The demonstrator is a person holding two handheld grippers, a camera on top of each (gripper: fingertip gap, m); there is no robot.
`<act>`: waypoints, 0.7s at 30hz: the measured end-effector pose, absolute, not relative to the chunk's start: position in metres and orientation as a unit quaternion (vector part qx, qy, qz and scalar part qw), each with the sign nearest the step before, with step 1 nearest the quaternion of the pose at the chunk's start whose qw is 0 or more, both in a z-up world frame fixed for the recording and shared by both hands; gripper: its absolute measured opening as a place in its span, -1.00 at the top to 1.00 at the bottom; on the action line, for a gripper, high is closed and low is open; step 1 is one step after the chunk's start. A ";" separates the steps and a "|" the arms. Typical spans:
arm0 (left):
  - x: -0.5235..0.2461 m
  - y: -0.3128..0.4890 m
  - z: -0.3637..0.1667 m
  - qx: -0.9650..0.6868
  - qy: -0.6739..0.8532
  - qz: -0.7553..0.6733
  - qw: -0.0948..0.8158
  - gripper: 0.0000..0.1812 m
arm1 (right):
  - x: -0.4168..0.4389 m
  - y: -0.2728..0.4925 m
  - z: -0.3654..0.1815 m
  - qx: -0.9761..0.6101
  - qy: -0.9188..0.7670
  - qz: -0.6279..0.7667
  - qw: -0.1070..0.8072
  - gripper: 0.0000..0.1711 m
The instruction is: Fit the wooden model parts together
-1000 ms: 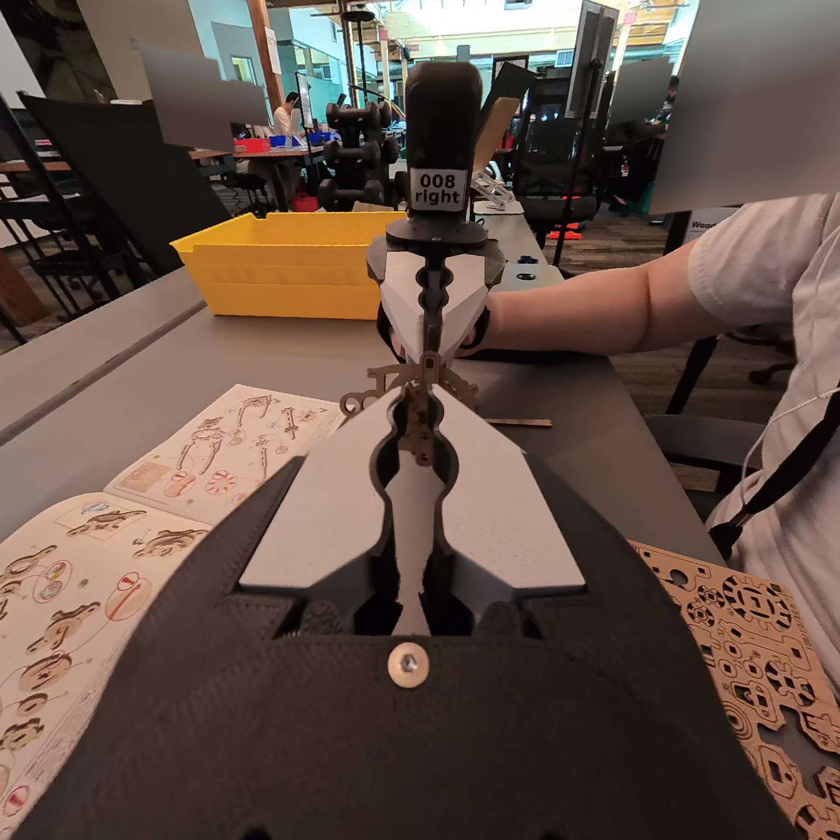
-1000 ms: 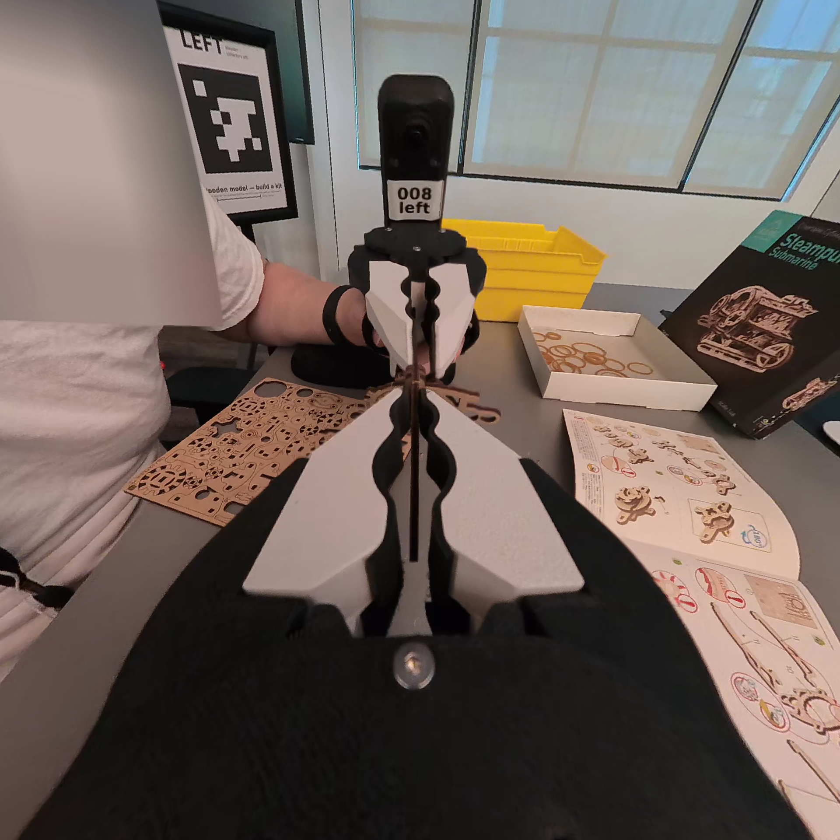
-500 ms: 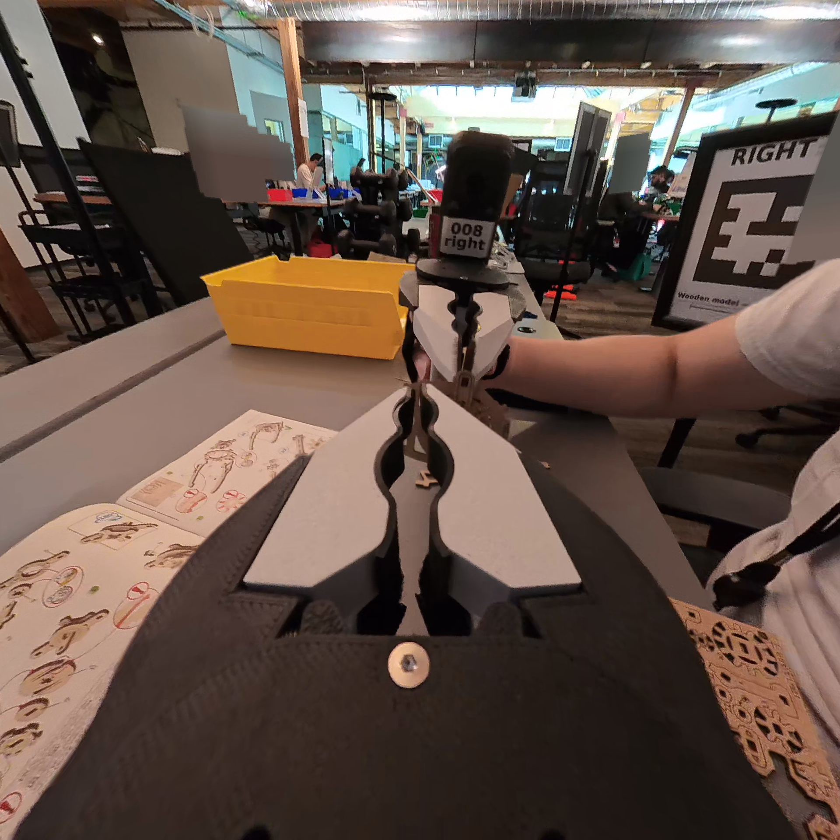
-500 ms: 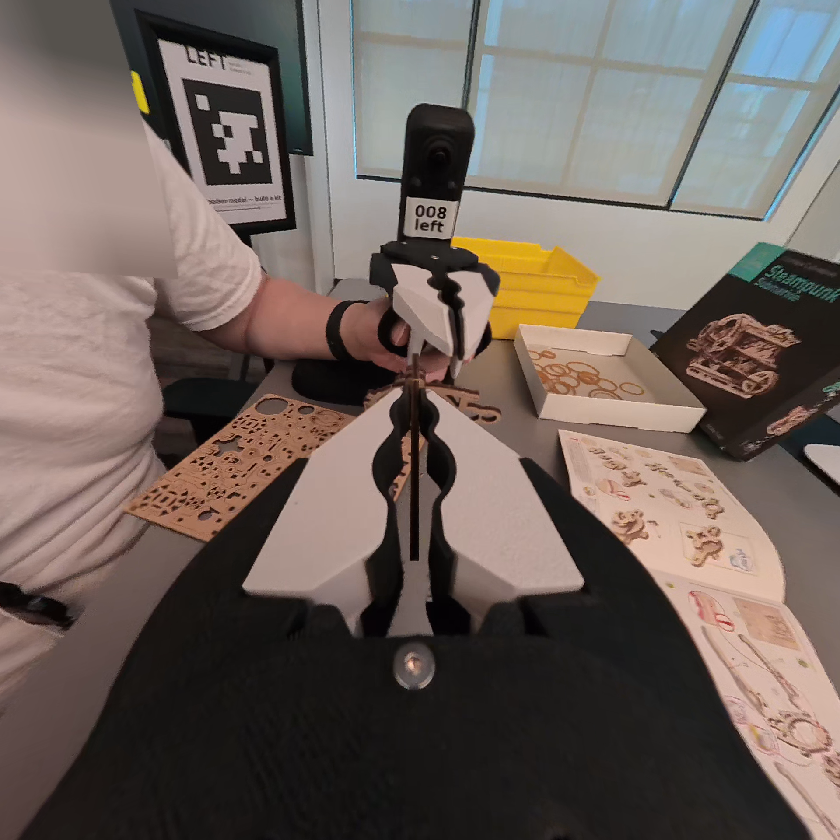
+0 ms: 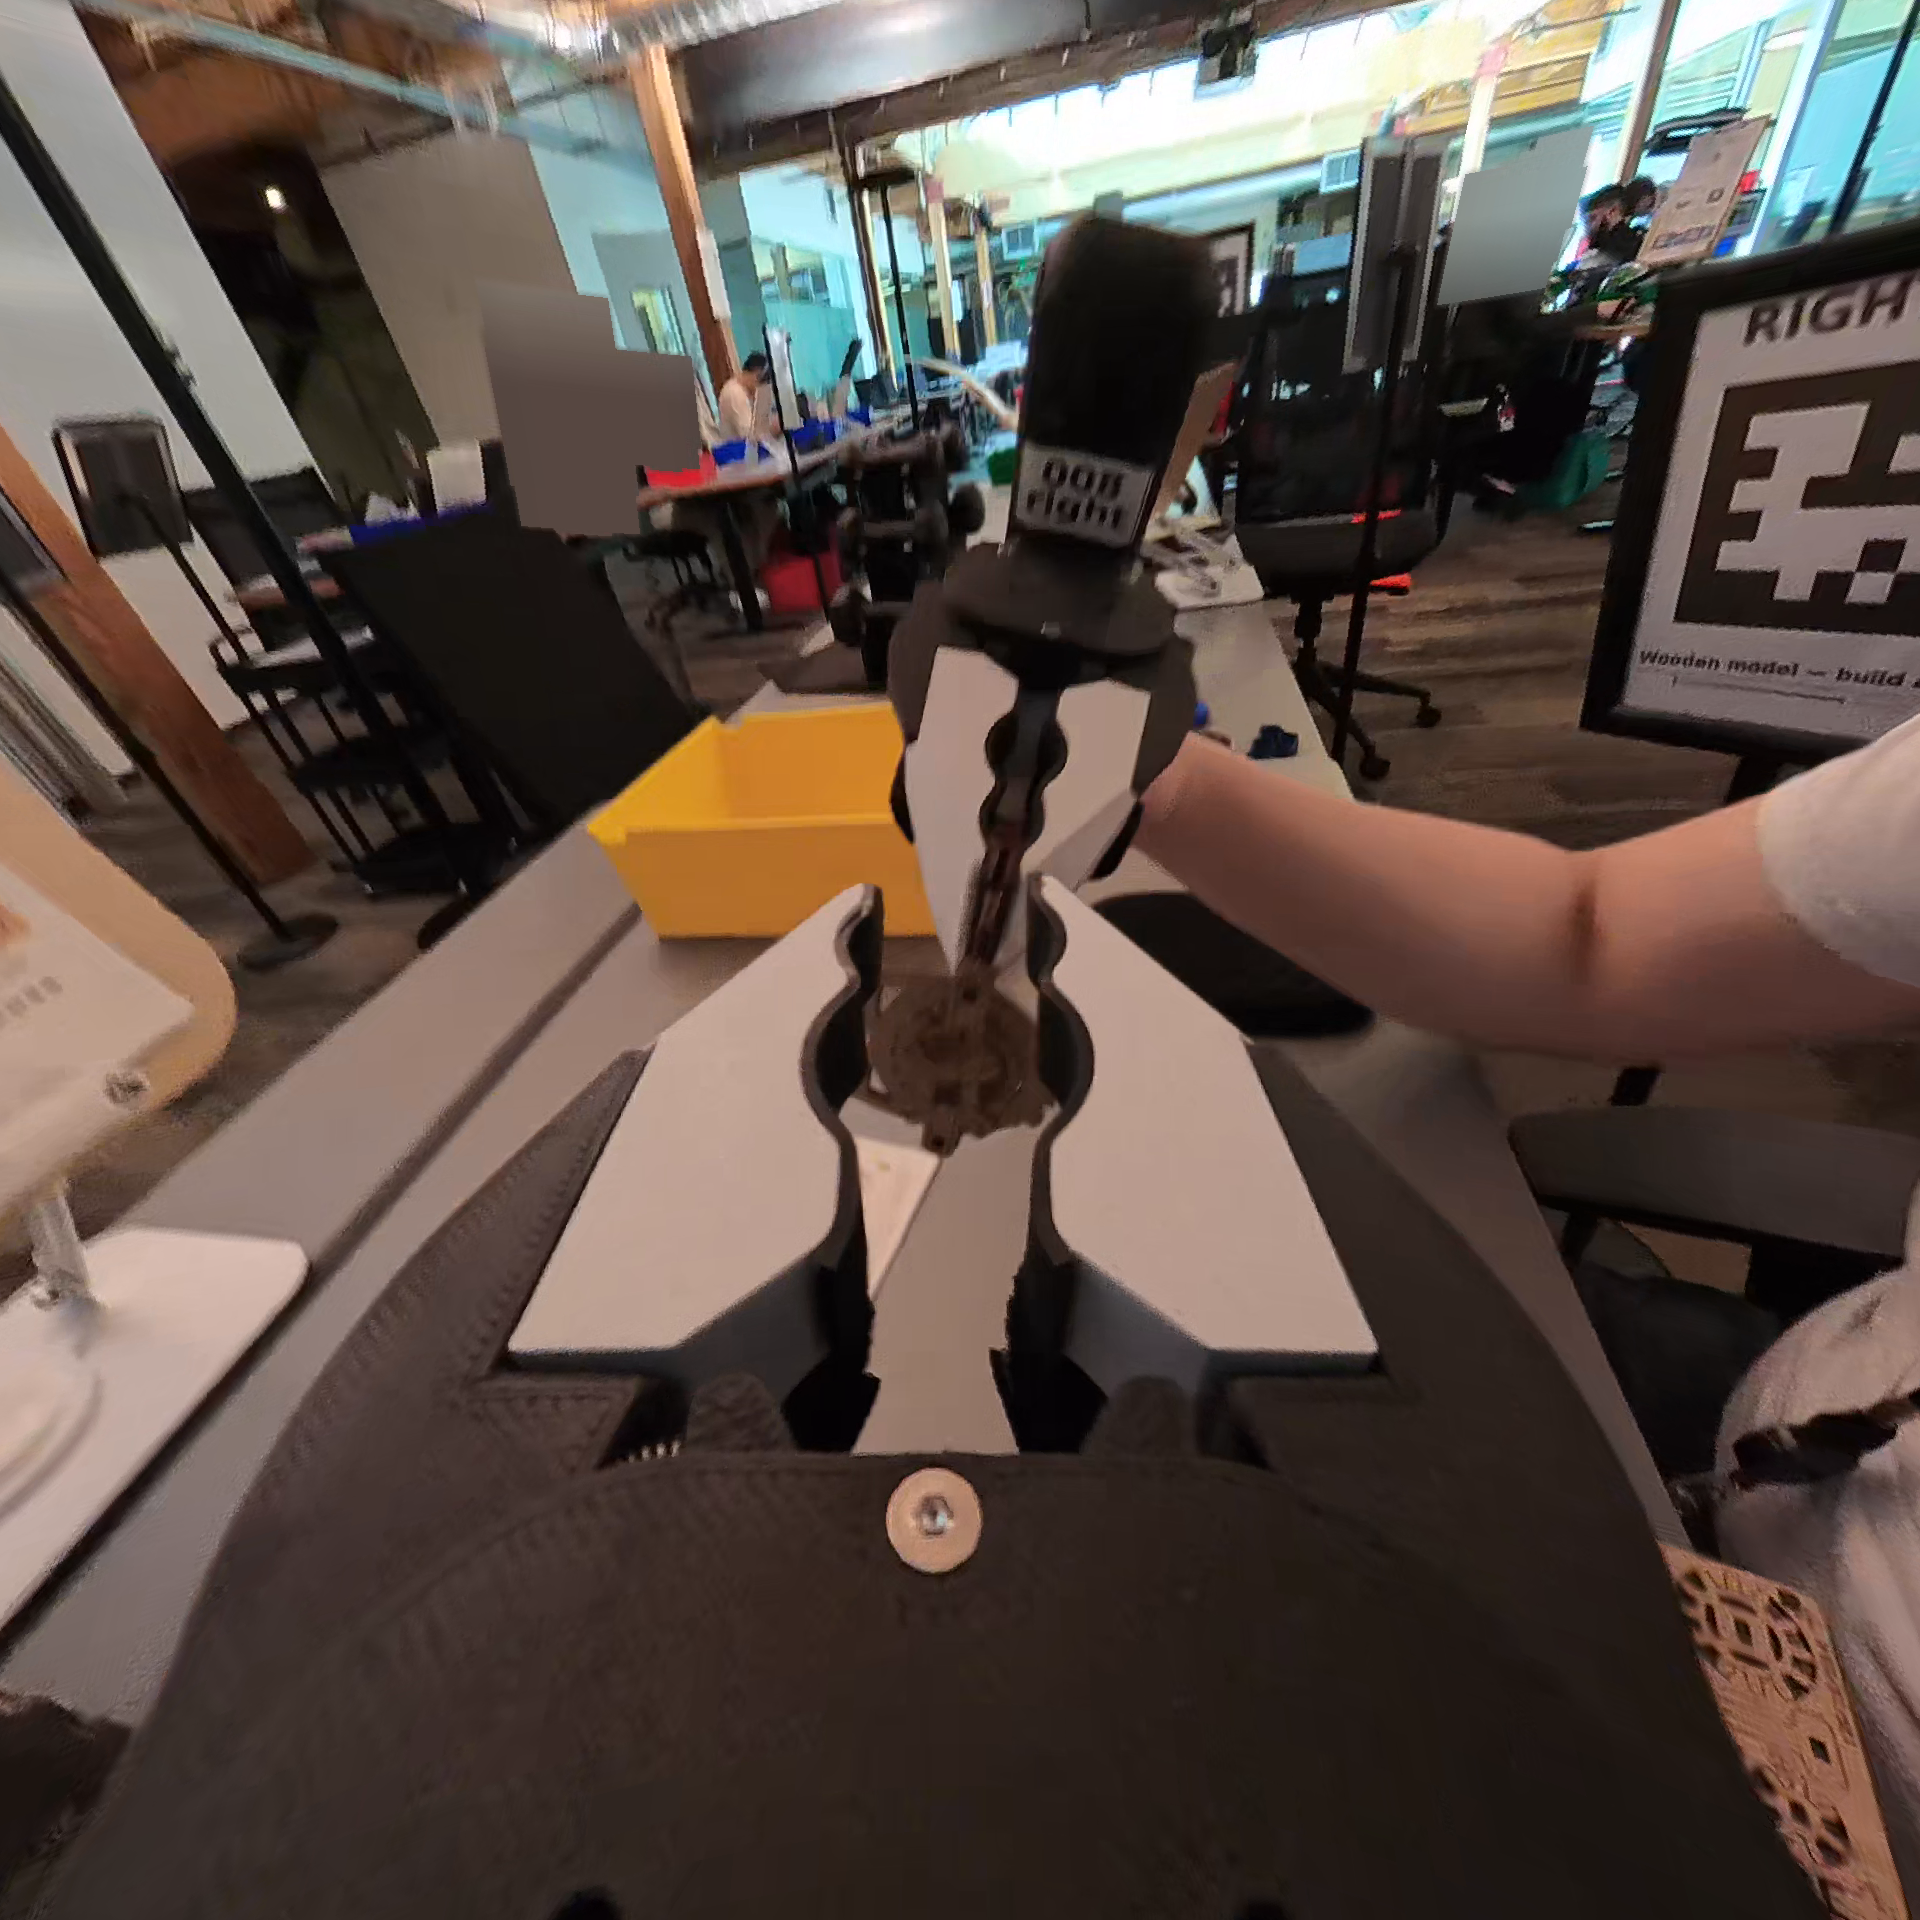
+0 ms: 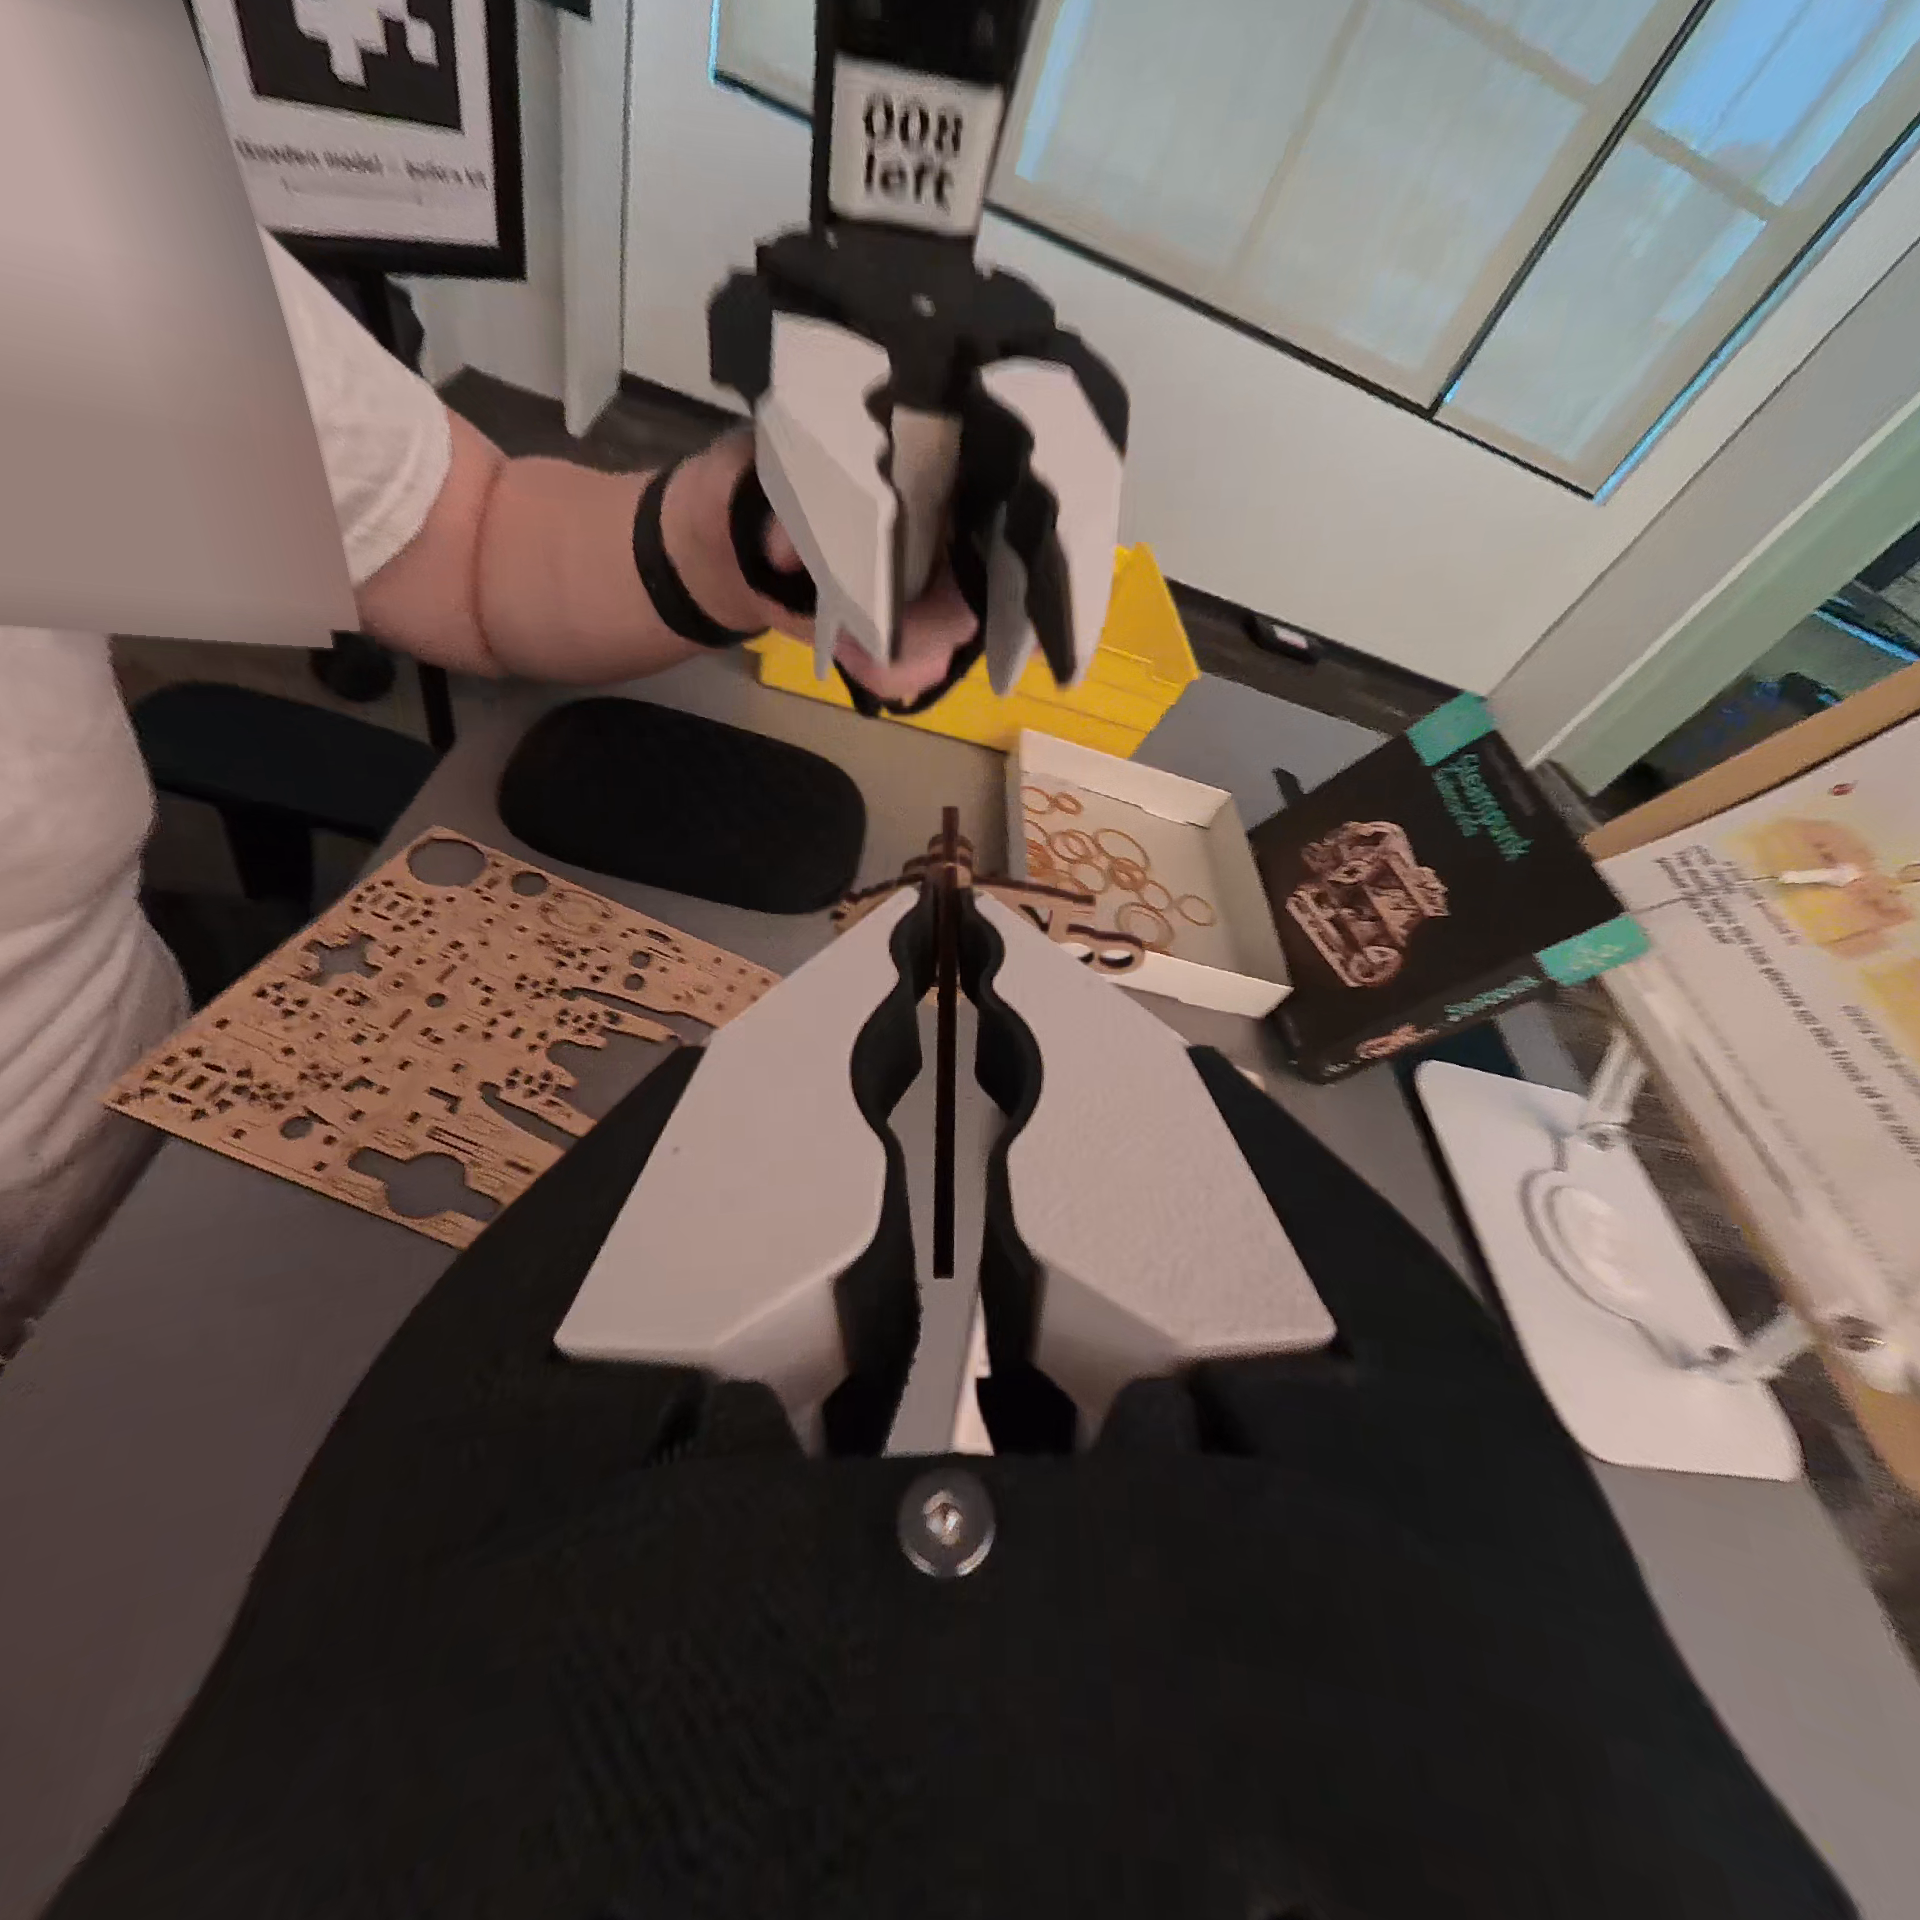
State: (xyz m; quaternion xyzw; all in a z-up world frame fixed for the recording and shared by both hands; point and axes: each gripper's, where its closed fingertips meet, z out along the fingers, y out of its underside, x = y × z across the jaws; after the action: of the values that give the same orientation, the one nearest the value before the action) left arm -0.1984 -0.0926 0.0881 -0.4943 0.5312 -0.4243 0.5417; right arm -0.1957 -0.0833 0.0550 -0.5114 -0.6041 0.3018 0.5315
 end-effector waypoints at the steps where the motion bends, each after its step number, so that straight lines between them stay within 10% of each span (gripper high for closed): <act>1: -0.198 -0.094 0.100 -0.485 0.534 -0.424 0.548 0.69 | -0.193 -0.079 0.060 -0.510 -0.607 0.287 0.537 0.99; 21: -0.190 -0.084 0.071 -0.422 0.632 -0.296 0.579 0.82 | -0.190 -0.061 0.077 -0.452 -0.616 0.217 0.608 0.99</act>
State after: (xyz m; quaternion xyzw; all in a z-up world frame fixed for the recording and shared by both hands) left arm -0.1898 -0.0838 0.0715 -0.4217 0.6320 -0.2960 0.5788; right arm -0.1899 -0.0611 0.0775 -0.4518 -0.6157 0.2167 0.6082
